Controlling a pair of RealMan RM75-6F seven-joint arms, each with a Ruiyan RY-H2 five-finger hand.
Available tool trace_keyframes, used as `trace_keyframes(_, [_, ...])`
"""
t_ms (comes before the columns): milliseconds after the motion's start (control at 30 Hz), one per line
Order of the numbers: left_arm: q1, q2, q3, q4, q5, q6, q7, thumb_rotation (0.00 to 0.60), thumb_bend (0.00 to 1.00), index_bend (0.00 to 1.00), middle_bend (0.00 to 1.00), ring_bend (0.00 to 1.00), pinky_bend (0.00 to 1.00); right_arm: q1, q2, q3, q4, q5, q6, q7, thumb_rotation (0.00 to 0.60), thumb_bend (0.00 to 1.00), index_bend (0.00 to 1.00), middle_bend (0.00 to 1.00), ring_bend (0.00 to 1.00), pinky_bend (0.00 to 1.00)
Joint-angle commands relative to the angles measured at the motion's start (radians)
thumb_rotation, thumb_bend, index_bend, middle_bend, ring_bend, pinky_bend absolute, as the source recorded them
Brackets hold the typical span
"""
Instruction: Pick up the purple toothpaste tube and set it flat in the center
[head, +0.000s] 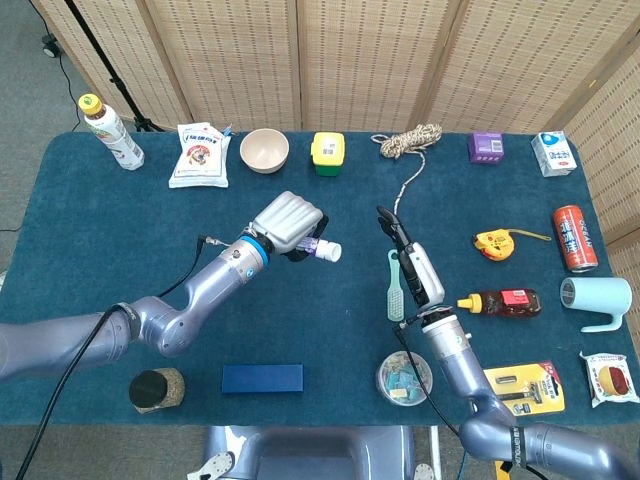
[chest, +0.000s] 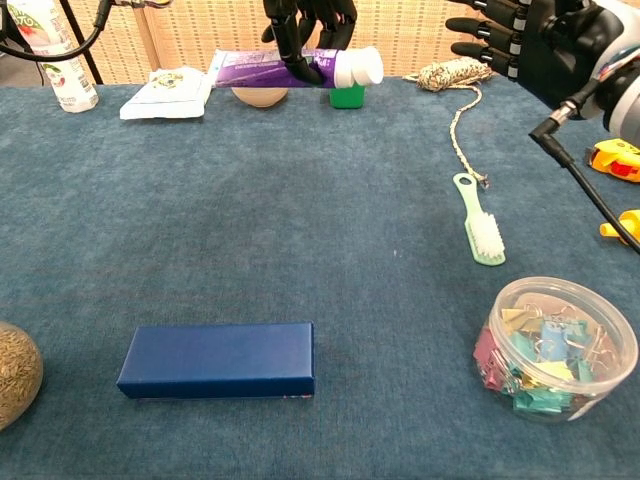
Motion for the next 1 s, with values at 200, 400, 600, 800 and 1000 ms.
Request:
trace_keyframes(200, [-0.052,-0.036,0.003,-0.022,-0.122,0.061,0.094,0.6,0.8,0.62,0.59,0.62,0.68,0.012,-0.05,0.045,0.028,0.092,-0.008,-0.081,0.004,0.0,0.0,0.0,0.0,0.0])
trace_keyframes(400, [-0.08,-0.055,0.0,-0.041,-0.189,0.095,0.147,0.6,0.8,0.62,0.59,0.62,0.68,0.015,-0.083,0.075,0.046,0.154,0.001,-0.145,0.004,0.0,0.0,0.0,0.0,0.0])
trace_keyframes(600, [-0.1,-0.069,-0.01,-0.056,-0.241,0.128,0.184,0.6,0.8,0.62,0.59,0.62,0.68,0.009,-0.106,0.094,0.059,0.181,0.015,-0.181,0.005,0.0,0.0,0.0,0.0,0.0])
trace_keyframes(800, [-0.117,-0.09,-0.028,-0.073,-0.291,0.179,0.221,0.6,0.8,0.63,0.59,0.62,0.68,0.002,-0.116,0.113,0.06,0.191,0.02,-0.193,0.006,0.0,0.0,0.0,0.0,0.0])
trace_keyframes(1000, [-0.134,-0.111,-0.052,-0.077,-0.345,0.204,0.251,0.6,0.8,0.63,0.6,0.62,0.68,-0.003,-0.123,0.127,0.058,0.199,0.021,-0.205,0.005,0.0,0.0,0.0,0.0,0.0])
